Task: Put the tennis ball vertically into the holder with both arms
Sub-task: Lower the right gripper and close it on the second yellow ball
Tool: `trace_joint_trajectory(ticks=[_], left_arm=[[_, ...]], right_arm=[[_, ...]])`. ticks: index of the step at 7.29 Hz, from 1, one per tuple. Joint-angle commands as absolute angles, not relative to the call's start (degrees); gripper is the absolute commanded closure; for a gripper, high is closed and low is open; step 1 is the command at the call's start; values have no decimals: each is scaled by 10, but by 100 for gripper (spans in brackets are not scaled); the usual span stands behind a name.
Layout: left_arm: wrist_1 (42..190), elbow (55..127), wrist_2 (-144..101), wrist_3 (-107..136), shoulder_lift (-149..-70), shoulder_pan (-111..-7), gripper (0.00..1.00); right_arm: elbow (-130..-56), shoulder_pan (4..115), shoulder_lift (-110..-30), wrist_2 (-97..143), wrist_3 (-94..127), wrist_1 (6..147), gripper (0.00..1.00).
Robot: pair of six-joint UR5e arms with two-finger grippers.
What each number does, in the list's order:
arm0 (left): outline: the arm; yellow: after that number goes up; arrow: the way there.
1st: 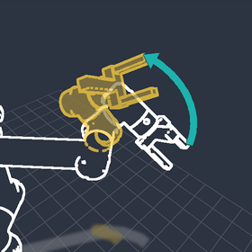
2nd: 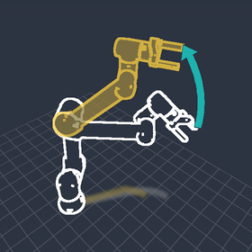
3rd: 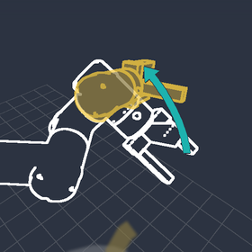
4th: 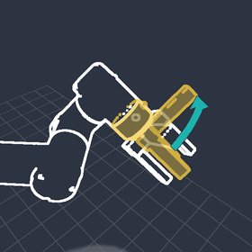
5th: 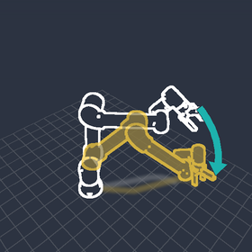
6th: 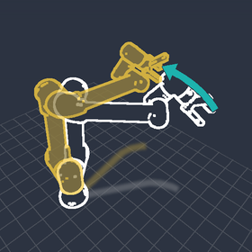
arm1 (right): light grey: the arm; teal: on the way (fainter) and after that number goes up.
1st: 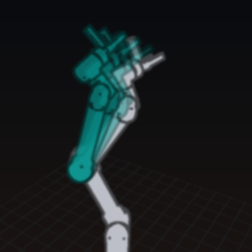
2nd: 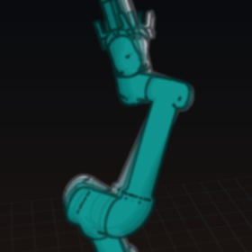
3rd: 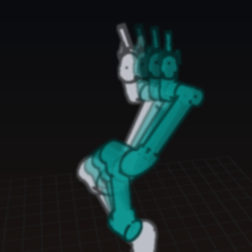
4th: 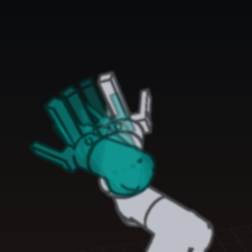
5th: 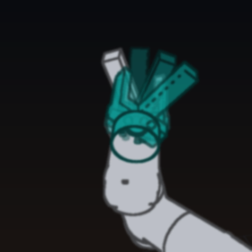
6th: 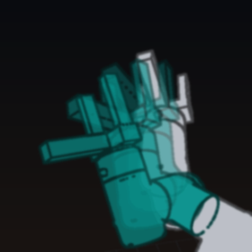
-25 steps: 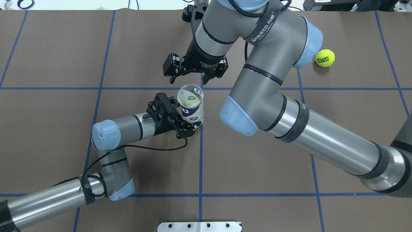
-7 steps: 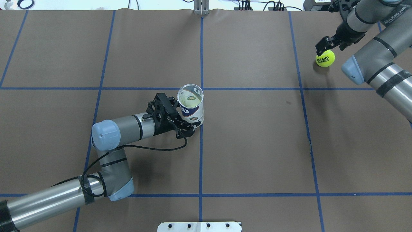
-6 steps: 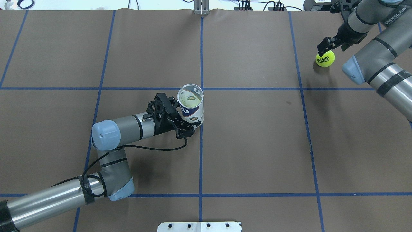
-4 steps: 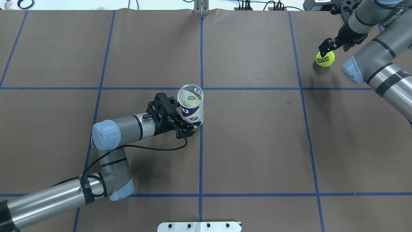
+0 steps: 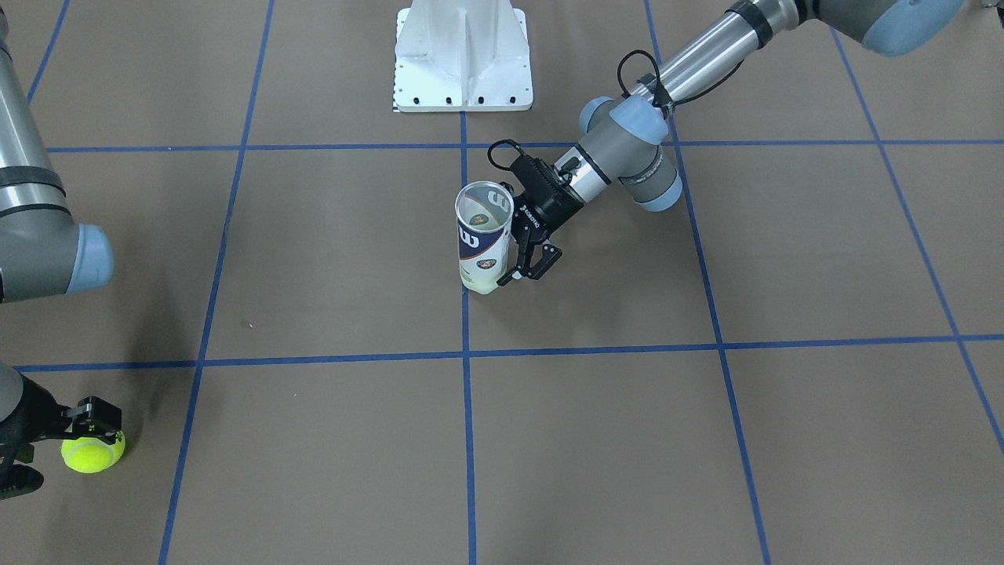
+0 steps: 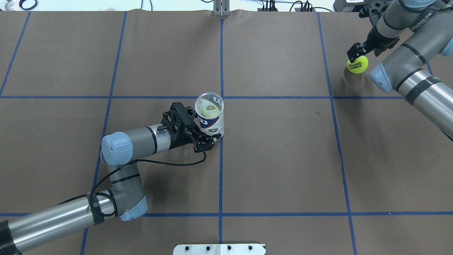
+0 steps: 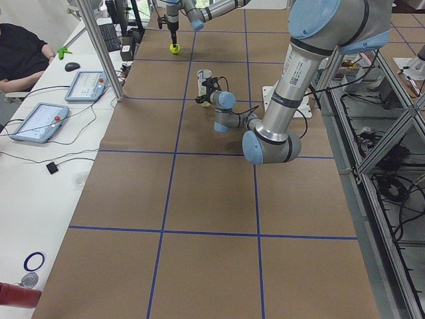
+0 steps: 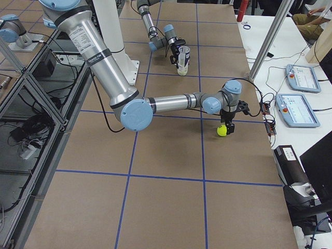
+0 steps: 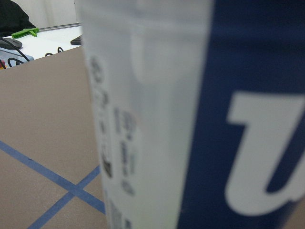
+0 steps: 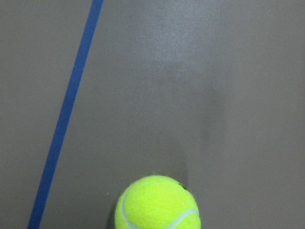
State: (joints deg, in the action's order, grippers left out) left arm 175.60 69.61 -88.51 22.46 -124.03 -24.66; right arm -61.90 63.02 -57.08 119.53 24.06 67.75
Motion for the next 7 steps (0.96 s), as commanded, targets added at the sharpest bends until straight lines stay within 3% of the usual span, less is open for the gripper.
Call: trace_joint_trajectory(ticks=[1, 6, 7], left_arm=[[1756, 696, -885, 224, -1241, -247, 1], [1753, 696, -885, 226, -1241, -246, 1], [1753, 696, -885, 226, -1241, -246, 1]], right_arm=[[-604, 622, -568, 1191, 242, 661, 1], [-593, 609, -559, 1180, 243, 658, 2], [-592, 607, -559, 1174, 243, 657, 8]])
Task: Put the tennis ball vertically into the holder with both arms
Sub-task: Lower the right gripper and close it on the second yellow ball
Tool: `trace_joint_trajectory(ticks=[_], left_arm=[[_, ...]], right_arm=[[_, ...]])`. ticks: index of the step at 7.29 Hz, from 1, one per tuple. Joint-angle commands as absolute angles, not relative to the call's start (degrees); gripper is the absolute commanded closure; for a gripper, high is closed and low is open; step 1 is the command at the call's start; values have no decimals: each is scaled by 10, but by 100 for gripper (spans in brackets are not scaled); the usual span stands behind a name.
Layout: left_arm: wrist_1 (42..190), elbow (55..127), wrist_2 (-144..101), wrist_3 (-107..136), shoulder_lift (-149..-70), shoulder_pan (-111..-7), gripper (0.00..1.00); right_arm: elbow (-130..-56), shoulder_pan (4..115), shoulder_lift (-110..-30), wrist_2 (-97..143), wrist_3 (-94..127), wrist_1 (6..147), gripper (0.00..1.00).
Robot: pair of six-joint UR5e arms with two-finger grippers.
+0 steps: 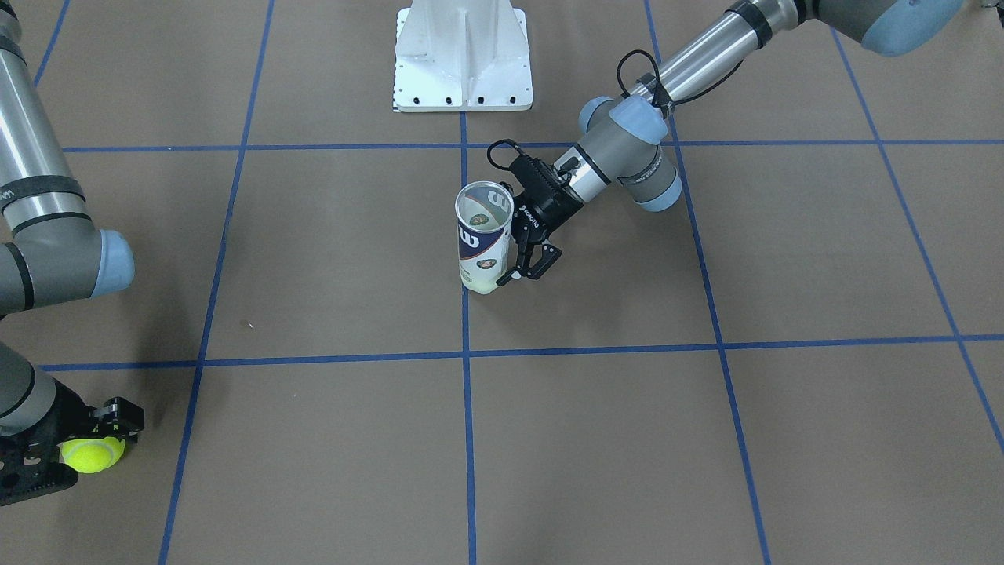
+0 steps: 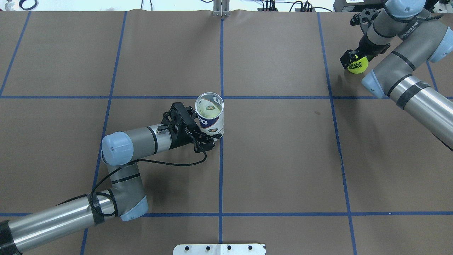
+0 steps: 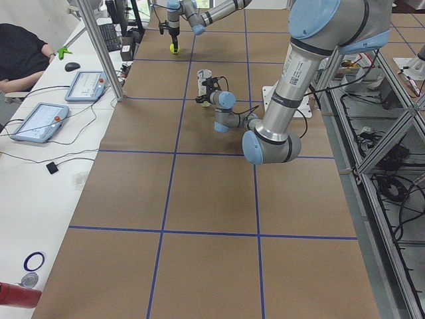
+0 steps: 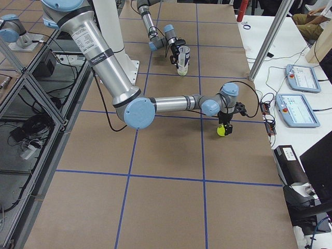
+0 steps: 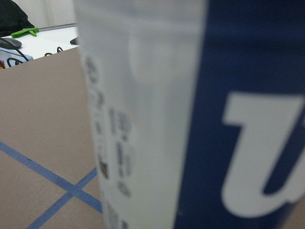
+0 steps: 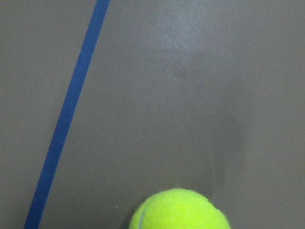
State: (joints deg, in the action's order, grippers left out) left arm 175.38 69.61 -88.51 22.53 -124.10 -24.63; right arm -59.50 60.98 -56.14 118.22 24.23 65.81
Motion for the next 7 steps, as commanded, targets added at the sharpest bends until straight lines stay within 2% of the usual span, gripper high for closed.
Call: trace_joint_trajectory(ticks=[1, 2, 3, 6, 7], left_arm=[[1753, 696, -885, 224, -1241, -246, 1], [1753, 696, -885, 224, -1242, -246, 1], [1752, 696, -885, 224, -1242, -246, 1], [1753, 697, -885, 223, -1241, -247, 1], [1753, 698, -885, 224, -1241, -247, 1]], right_arm=[[-592, 607, -560, 1174, 242, 657, 47], [-593, 607, -560, 1168, 239, 657, 87], [-594, 607, -561, 1167, 238, 637, 100], [-626, 646, -530, 1241, 243, 654, 100], [-658, 653, -511, 1270, 256, 697, 100]])
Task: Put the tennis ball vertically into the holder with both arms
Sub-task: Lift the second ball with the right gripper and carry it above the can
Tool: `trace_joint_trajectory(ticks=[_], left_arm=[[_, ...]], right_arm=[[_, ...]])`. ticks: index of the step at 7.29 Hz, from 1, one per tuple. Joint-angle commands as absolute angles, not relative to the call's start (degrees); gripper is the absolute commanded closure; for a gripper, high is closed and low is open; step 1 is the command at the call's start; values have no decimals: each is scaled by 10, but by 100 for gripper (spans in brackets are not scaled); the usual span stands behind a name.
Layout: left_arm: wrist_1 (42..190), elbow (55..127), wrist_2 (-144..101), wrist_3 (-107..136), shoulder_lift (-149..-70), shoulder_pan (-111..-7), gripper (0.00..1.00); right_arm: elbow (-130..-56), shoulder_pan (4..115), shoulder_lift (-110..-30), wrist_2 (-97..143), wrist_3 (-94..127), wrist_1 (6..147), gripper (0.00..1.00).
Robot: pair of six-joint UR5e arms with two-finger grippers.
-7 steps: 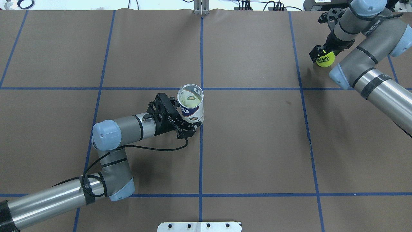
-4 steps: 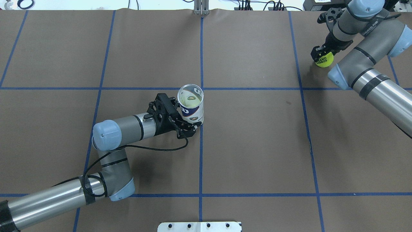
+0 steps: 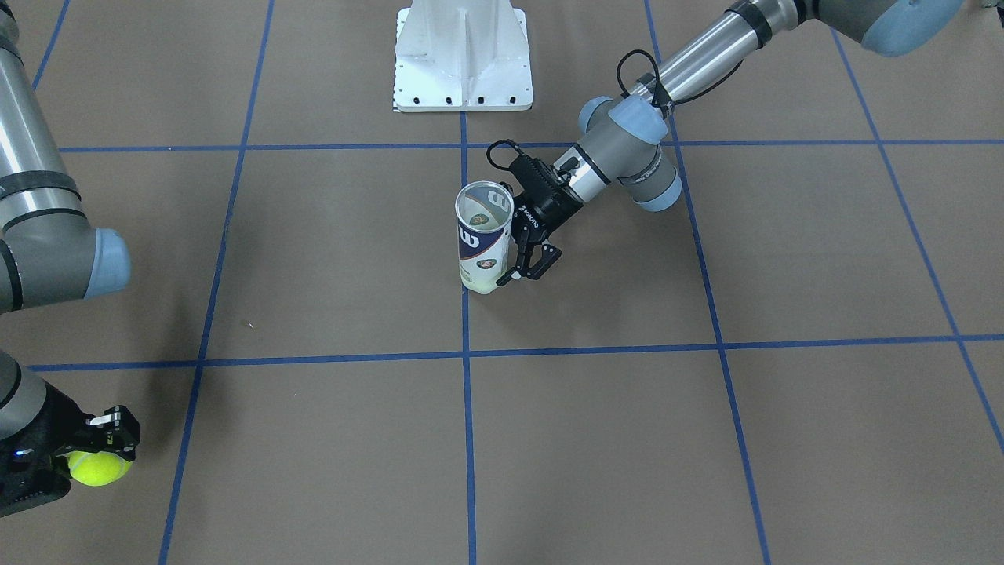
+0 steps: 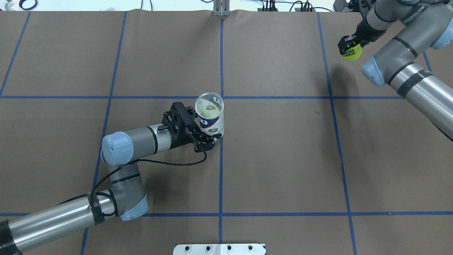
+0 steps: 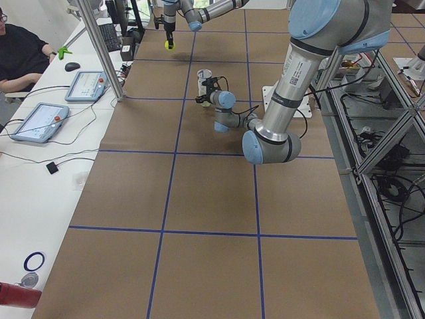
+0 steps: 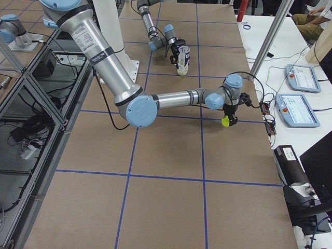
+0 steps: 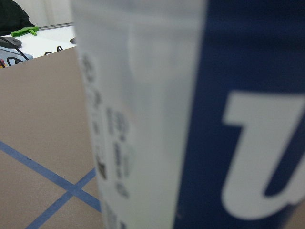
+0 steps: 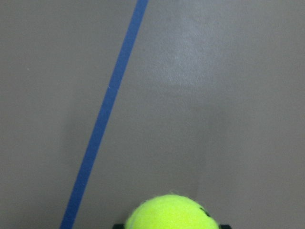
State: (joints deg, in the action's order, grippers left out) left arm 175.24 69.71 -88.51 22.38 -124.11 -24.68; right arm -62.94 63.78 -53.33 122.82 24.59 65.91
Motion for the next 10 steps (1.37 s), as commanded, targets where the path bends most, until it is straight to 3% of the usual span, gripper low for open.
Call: trace_joint_trajectory(ticks=[1, 4, 7, 10], left_arm=[[1753, 698, -885, 224, -1242, -247, 1], [1752, 699, -885, 226, -1247, -247, 1], [1752, 699, -885, 226, -1247, -247, 1], [1752, 699, -885, 226, -1247, -248, 1]], right_arm=[[-696, 649, -486, 1283, 315, 734, 100], [-827, 605, -461, 1350, 497, 782, 100], [-898, 558, -434, 1350, 555, 844, 100], [-903, 492, -390, 1315, 617, 863, 100]])
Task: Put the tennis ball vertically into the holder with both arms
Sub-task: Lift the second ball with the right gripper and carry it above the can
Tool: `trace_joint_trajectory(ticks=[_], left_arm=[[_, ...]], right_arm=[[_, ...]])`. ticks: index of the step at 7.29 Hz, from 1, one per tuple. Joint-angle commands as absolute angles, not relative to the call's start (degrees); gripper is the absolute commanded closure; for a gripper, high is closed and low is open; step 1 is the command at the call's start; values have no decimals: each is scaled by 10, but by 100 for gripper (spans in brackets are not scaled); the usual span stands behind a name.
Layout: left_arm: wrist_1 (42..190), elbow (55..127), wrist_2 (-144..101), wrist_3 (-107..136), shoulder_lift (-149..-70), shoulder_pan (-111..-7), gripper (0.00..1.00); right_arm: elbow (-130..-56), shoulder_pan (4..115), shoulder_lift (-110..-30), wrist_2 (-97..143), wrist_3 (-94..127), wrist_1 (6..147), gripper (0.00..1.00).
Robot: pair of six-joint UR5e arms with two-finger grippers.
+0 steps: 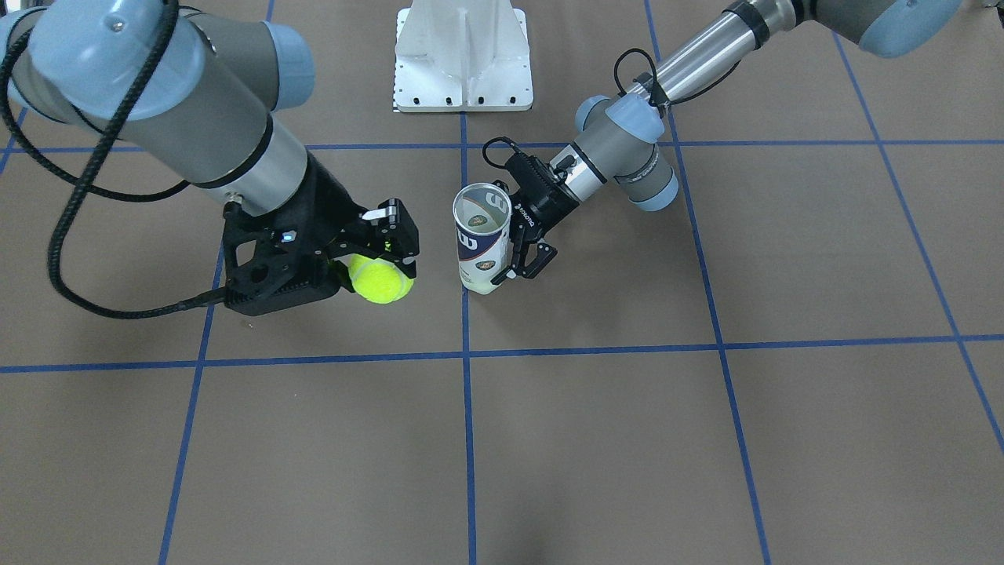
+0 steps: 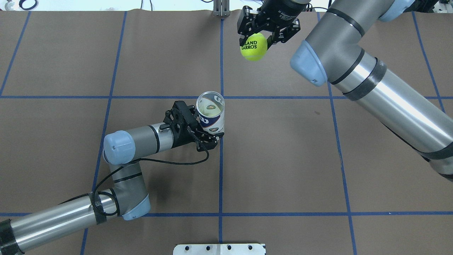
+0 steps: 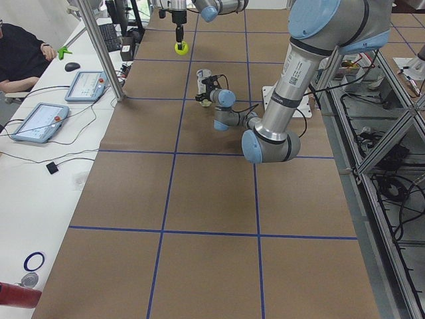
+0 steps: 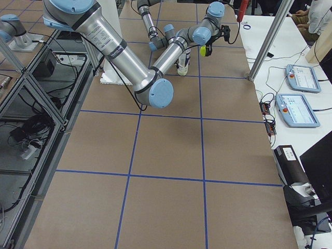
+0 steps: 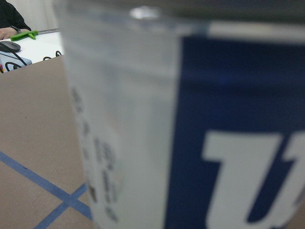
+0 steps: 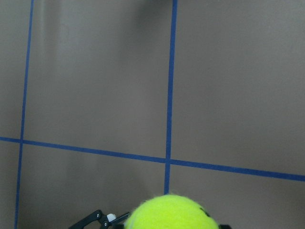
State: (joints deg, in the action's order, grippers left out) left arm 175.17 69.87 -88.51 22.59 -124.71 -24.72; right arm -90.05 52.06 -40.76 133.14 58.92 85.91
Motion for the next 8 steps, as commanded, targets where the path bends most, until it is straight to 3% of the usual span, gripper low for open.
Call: trace_joint_trajectory(ticks=[1, 8], left_arm=[[1752, 699, -885, 226, -1246, -248, 1], [1753, 698, -885, 224, -1245, -248, 1]], right_arm=[[-903, 483, -384, 1311, 621, 863, 100], [-913, 428, -366, 1288, 622, 896, 100]])
